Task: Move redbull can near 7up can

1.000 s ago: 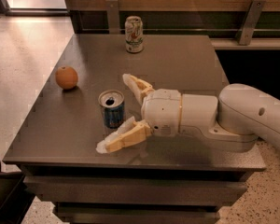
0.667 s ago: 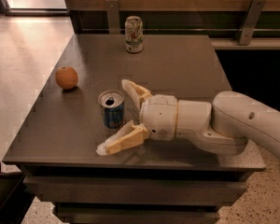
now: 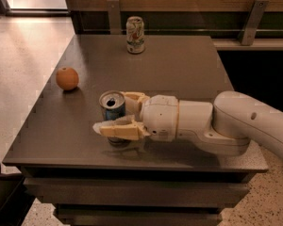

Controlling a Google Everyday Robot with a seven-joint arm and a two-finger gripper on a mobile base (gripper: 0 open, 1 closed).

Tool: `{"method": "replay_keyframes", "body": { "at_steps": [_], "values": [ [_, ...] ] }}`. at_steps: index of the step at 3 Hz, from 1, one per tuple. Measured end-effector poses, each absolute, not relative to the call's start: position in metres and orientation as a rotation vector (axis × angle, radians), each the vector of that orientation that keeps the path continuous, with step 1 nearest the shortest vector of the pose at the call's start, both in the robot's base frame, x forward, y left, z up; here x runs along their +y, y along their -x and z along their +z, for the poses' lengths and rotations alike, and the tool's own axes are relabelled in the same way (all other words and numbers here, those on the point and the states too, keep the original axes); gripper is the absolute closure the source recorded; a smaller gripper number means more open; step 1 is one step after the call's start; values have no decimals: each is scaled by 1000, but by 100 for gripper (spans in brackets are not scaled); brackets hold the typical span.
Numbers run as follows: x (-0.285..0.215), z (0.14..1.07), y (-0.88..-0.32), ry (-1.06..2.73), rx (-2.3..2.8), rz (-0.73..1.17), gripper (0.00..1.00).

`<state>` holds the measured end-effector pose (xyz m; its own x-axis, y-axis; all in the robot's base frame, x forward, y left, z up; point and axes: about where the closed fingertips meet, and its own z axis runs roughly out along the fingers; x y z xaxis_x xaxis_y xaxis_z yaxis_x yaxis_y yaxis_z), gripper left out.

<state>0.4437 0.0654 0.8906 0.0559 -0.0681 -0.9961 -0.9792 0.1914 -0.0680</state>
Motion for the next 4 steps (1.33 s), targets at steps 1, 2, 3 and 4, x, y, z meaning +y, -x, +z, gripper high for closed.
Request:
{"method": "replay_keyframes", "body": {
  "at_steps": [1,2,3,4],
  "values": [
    [67,892,-443,1142,1291,990,64],
    [69,893,-442,1147,1289,991,87],
    [71,894,-441,1151,1286,992,100],
    [72,894,-441,1151,1287,992,100]
  ]
}}
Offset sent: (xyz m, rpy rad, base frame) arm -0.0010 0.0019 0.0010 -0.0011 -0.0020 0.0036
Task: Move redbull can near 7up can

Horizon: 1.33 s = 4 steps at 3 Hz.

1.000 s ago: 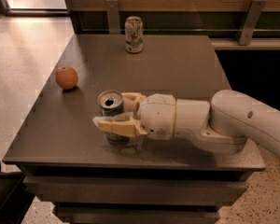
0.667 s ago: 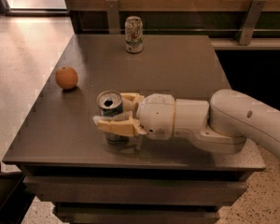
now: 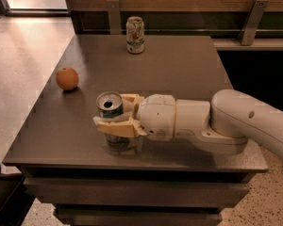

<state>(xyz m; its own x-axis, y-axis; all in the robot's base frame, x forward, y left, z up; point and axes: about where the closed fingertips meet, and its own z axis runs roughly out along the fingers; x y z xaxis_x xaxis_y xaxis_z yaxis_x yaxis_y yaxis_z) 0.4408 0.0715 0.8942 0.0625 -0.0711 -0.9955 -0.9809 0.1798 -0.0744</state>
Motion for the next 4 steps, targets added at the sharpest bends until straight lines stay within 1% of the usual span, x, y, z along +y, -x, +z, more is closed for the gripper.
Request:
{"method": "replay_keyframes", "body": {
  "at_steps": [1,4],
  "values": [
    [56,903,-458,1080,1330,979,100],
    [-11,938,-544,872,1521,875,100]
  ]
}}
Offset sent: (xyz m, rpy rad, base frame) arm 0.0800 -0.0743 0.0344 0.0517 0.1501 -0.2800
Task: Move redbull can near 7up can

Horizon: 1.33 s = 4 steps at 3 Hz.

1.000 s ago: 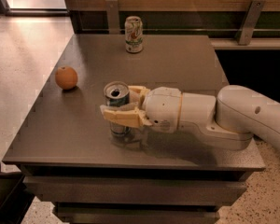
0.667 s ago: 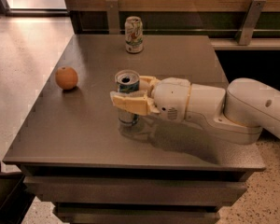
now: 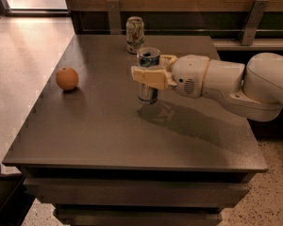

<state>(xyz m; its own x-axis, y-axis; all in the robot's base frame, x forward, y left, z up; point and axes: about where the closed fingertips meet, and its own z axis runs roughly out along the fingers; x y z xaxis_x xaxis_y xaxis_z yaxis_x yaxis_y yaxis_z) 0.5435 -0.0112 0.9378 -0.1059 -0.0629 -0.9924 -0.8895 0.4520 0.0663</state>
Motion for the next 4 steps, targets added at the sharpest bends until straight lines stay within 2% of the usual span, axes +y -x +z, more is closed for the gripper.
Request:
{"method": "replay_keyframes", "body": {
  "at_steps": [2,4],
  "values": [
    [-59,951,-612,781,1531,773,100],
    [-83,954,-665,727,1525,637,100]
  ]
}}
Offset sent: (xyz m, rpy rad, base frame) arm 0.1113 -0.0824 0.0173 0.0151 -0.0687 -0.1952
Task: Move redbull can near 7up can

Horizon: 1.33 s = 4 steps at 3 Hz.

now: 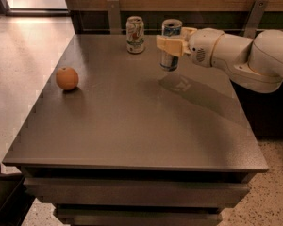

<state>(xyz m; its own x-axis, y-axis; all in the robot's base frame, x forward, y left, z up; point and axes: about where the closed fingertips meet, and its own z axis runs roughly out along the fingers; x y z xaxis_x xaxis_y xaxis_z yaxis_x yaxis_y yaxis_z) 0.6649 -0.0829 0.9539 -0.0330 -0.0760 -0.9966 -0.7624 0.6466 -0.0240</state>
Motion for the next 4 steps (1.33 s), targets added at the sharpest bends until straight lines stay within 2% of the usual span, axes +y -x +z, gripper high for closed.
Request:
{"method": "replay_keyframes", "body": {
  "at_steps": [1,4],
  "values": [
    [-84,950,-707,693,1548,547,100],
    [-64,941,-742,691,1531,549,100]
  ]
}}
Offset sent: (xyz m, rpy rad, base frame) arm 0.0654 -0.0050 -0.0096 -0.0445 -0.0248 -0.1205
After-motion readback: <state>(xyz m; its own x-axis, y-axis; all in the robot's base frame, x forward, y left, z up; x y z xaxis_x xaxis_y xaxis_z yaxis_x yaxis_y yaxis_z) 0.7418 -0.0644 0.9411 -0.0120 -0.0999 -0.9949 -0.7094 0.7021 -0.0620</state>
